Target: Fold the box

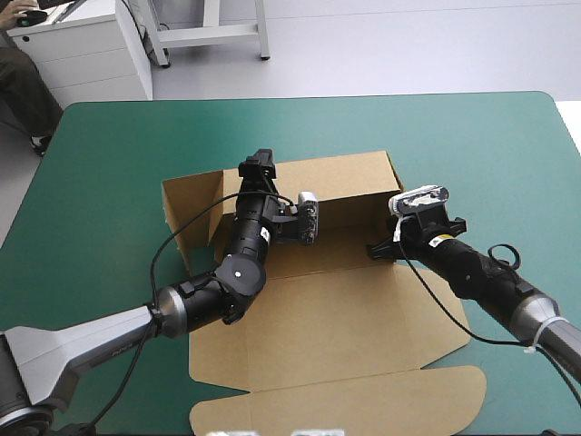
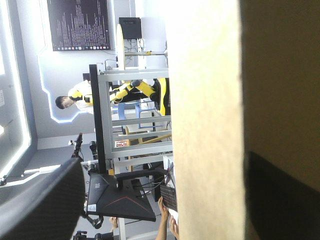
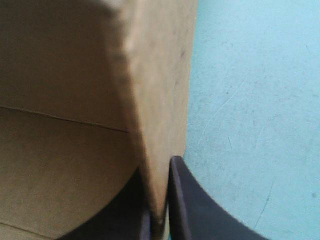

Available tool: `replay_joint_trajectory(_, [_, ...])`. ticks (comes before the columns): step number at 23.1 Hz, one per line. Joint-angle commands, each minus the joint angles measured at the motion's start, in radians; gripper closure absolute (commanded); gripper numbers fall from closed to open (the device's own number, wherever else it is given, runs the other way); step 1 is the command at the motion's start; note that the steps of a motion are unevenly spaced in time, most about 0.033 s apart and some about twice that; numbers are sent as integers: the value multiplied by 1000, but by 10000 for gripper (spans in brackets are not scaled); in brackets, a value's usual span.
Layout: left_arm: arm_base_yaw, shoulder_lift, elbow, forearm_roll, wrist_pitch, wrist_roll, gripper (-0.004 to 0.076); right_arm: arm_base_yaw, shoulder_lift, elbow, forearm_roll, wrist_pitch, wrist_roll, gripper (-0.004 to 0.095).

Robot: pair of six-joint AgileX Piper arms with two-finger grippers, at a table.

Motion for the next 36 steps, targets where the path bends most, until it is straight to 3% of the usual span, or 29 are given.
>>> replay_joint_trajectory(1, [-27,-35,-27,96,106,-16,106,4,-28,-43,6,-103,4,922])
replay_joint_trajectory(5, [-142,-35,-27,96,256,-16,106,-27,52,-173,32,-65,5,921])
replay_joint_trajectory(12, [-278,-35,-27,58,315,-16,117,-156,156,-336,45,127,4,921])
replay_joint_trajectory(14, [-294,-35,-27,25,306,1,184,-157,163,-345,40,147,4,922])
replay_joint_trajectory(15, [-302,-35,-27,0,299,28,262,-157,164,-345,40,147,2,922])
replay_joint_trajectory(18, [-309,-35,-27,-101,246,175,638,-157,166,-345,42,156,2,922])
replay_joint_trajectory(19, [-309,-35,-27,-149,222,242,728,-157,166,-345,40,158,2,922])
replay_joint_trajectory(22, [-309,-35,-70,-473,166,541,709,-157,166,-345,40,173,2,922])
replay_joint_trajectory(25, [-288,-35,-183,-909,188,848,709,-157,166,-345,40,185,-1,922])
replay_joint_trajectory(27, [-238,-35,-295,-1225,252,1038,709,-157,166,-345,40,187,-7,922])
replay_joint_trajectory(30, [-132,-35,-455,-1498,358,1165,710,-157,166,-345,40,194,-11,922])
replay_joint_trajectory(32, [71,-35,-639,-1691,410,1166,710,-157,166,-345,40,200,-14,922])
replay_joint_trajectory(35, [347,-35,-749,-1934,389,1133,710,-157,166,-345,40,204,-16,922])
replay_joint_trajectory(36, [511,-35,-768,-2093,375,1124,710,-157,166,-345,40,208,-23,922])
